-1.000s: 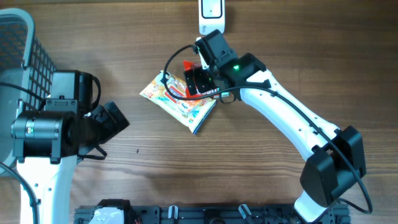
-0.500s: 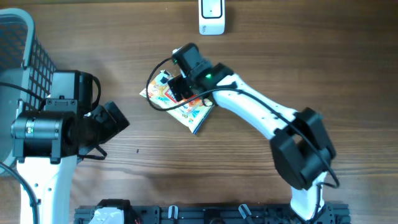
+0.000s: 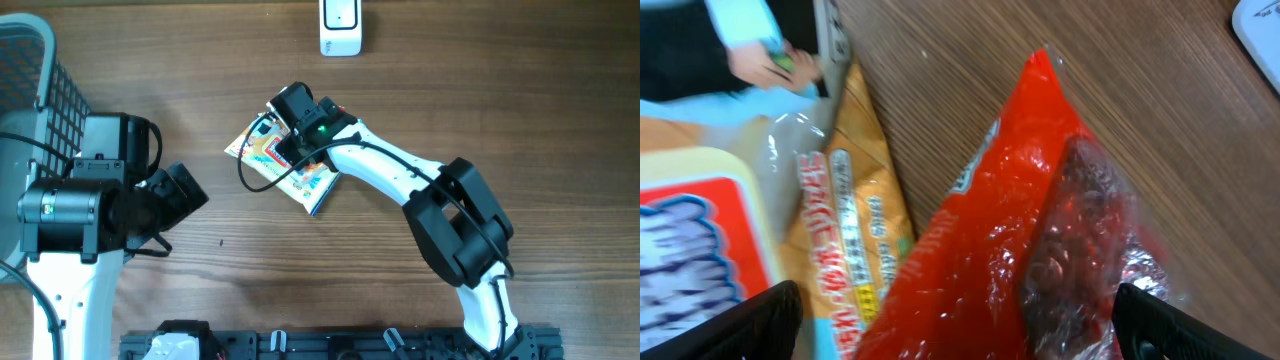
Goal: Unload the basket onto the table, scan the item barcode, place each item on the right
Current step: 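Lift the red snack bag with the right gripper toward the scanner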
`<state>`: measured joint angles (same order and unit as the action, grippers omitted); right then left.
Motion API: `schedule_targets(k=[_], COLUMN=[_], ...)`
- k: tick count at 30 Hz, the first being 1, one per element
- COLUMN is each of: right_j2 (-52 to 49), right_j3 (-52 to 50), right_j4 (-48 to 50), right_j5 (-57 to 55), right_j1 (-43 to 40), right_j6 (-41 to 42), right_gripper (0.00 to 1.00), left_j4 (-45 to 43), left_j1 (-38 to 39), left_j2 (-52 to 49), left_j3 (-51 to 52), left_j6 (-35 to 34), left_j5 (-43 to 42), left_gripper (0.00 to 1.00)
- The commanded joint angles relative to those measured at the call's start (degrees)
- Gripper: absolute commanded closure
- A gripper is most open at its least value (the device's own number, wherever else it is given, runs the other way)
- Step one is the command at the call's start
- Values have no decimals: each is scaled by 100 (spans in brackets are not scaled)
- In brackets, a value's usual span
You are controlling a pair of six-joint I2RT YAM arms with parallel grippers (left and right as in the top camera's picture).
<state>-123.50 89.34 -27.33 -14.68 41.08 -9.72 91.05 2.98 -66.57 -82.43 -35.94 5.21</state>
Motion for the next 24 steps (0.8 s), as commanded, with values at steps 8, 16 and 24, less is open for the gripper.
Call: schedule_targets(k=[8,16,24], right_j2=[-273,-260,107], right_j3=[0,87,715], right_j4=[-85,-280,-968], right_j5=[-1237,-1414,-887], right_j1=[13,22,-48], right_j6=[-122,848,1449], right_gripper=[41,87,96], left_j4=[-11,-11,-11], left_j1=[-26,-26,-26], left_j2=[-20,-20,-20], left_j3=[20,20,20], left_j6=[-76,-76,-76], left_j5=[-26,-26,-26], left_gripper=[0,0,0])
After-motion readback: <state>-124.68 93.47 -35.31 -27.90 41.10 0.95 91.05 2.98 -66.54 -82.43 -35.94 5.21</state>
